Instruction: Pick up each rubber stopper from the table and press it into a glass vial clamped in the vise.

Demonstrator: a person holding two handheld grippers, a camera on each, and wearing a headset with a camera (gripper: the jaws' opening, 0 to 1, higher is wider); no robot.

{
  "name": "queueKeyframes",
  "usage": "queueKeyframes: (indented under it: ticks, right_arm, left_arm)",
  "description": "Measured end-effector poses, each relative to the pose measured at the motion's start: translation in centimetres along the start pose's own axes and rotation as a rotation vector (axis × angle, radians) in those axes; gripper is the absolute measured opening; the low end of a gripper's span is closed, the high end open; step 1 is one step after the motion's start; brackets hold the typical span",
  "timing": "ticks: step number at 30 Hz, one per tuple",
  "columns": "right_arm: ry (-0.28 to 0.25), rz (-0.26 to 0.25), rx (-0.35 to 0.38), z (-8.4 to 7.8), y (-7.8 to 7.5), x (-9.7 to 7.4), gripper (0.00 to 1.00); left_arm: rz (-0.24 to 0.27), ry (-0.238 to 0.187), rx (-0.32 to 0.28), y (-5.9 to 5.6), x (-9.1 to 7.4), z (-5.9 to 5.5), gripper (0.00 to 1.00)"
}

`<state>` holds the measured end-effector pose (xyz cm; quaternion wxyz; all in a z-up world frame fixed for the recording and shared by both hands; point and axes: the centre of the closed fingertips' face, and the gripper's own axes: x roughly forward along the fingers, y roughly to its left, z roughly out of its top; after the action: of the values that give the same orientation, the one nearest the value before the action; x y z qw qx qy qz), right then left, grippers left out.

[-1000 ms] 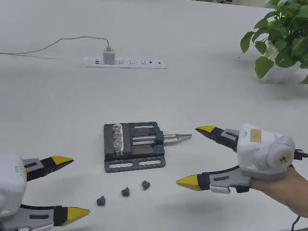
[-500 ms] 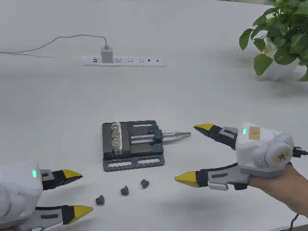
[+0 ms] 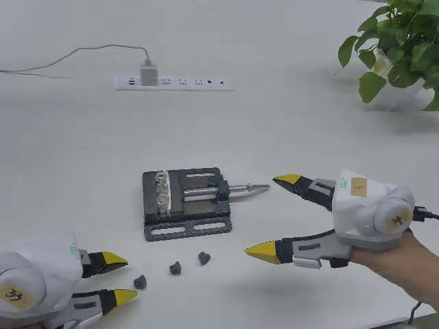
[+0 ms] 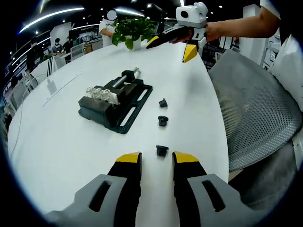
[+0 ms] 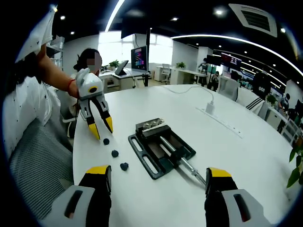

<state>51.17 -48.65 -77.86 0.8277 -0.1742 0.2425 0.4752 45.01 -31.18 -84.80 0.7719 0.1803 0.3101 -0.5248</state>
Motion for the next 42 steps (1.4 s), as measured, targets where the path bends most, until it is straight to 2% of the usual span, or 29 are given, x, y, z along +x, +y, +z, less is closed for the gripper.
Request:
queueKeyframes:
  ticks: [5, 11, 42]
  right_arm:
    - [0.001, -0.002, 0.001, 0.0, -0.1, 0.0, 0.80]
    - [0.002, -0.005, 0.004, -0.1, -0.1, 0.0, 0.79]
    - [0.000, -0.006, 0.012, 0.0, 0.1, 0.3, 0.78]
  left_arm:
    - [-0.008, 0.023, 0.032, -0.3, 0.5, -0.4, 0.15]
    - [-0.015, 0.029, 0.036, -0.4, 0.9, -0.4, 0.12]
    - [-0.024, 0.056, 0.050, -0.4, 1.1, -0.9, 0.05]
